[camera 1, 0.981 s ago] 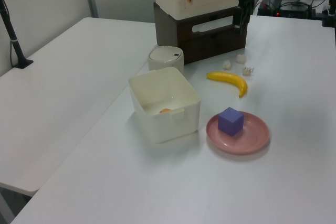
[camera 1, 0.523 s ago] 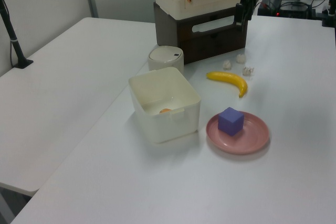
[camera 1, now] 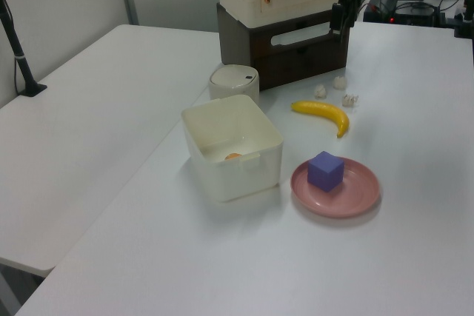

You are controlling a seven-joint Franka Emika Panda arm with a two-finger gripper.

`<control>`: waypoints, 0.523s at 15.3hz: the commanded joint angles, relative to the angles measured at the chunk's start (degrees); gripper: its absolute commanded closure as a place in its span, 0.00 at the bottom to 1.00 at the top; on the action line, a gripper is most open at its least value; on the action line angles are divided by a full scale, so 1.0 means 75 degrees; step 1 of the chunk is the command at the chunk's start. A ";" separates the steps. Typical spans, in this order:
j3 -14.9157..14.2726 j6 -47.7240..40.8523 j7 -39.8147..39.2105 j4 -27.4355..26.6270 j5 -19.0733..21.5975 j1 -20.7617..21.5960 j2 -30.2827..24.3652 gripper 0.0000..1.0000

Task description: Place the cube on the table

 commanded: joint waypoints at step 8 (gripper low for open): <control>0.0016 -0.0590 -0.0069 -0.0035 -0.0008 0.0063 -0.0099 0.00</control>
